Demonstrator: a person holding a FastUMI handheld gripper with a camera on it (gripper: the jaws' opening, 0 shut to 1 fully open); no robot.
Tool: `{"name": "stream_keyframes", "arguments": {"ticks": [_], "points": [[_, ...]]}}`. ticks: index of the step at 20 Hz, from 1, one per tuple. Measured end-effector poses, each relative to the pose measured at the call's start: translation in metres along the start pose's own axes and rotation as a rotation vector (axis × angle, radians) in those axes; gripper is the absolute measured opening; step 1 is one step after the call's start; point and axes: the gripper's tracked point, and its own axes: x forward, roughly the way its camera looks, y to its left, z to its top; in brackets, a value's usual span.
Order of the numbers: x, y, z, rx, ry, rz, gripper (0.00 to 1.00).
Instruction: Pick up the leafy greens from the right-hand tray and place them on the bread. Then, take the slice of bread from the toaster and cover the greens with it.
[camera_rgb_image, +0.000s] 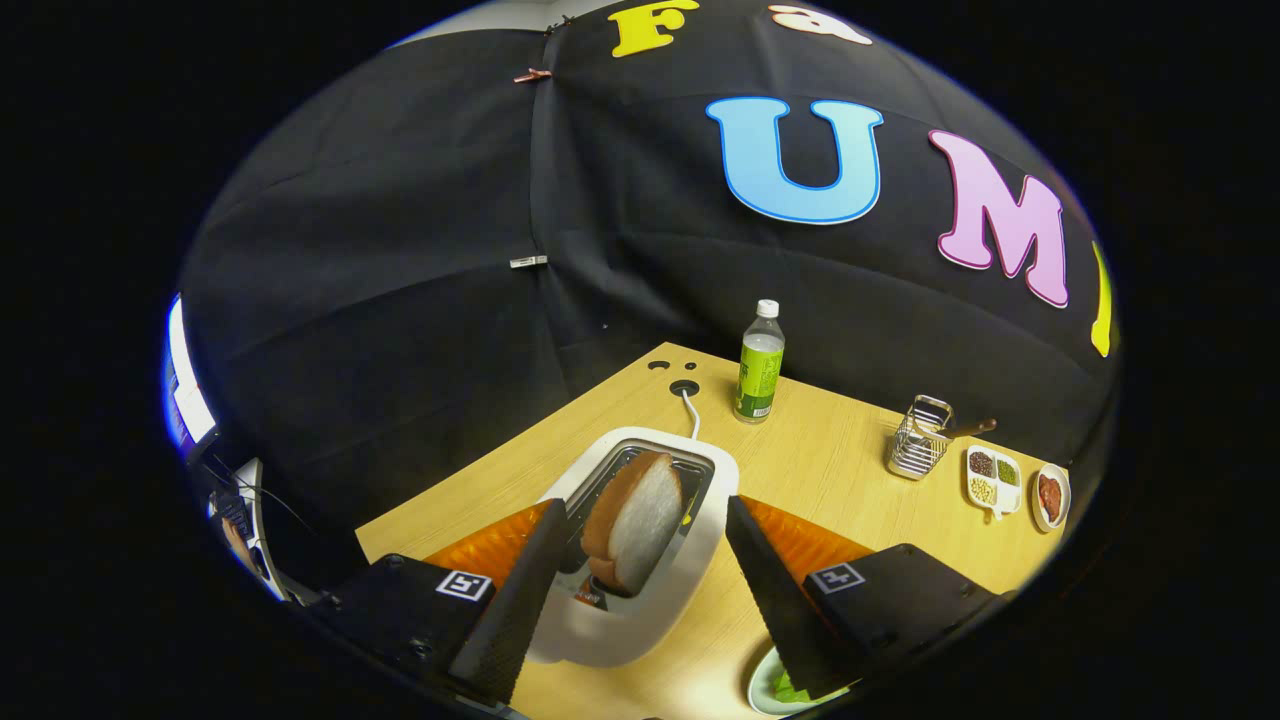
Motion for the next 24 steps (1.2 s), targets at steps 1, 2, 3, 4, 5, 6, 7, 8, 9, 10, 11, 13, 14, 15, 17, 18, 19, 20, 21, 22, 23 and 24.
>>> {"name": "stream_keyframes", "arguments": {"ticks": [1,2,3,4,5,6,7,8,9,10,11,13,14,15,17,18,19,20,21,22,23,24], "points": [[0.007,-0.001,-0.002,0.002,0.004,-0.01,0.99],[0.012,-0.002,-0.004,0.001,0.009,-0.017,0.99],[0.017,-0.005,-0.007,-0.002,0.018,-0.028,0.98],[0.021,-0.006,-0.011,0.0,0.03,-0.032,0.98],[0.026,-0.007,-0.015,0.005,0.043,-0.035,0.95],[0.03,-0.007,-0.019,0.014,0.054,-0.042,0.86],[0.032,-0.008,-0.018,0.023,0.055,-0.051,0.78],[0.031,-0.011,-0.016,0.031,0.045,-0.061,0.69],[0.032,-0.01,-0.014,0.051,0.048,-0.06,0.59],[0.032,-0.008,-0.016,0.075,0.061,-0.056,0.48],[0.032,-0.007,-0.018,0.092,0.073,-0.055,0.38],[0.03,-0.003,-0.017,0.103,0.081,-0.048,0.26],[0.031,-0.001,-0.018,0.101,0.084,-0.043,0.24],[0.03,0.0,-0.021,0.099,0.089,-0.036,0.22],[0.026,0.005,-0.018,0.094,0.089,-0.018,0.18],[0.027,0.005,-0.018,0.092,0.086,-0.01,0.17],[0.026,0.005,-0.016,0.094,0.083,-0.004,0.16],[0.023,0.003,-0.012,0.099,0.078,0.0,0.14],[0.02,0.003,-0.007,0.106,0.068,0.008,0.14],[0.016,0.002,0.001,0.111,0.054,0.01,0.14],[0.011,0.0,0.009,0.12,0.037,0.014,0.14],[0.003,-0.003,0.019,0.127,0.015,0.014,0.13]]}}
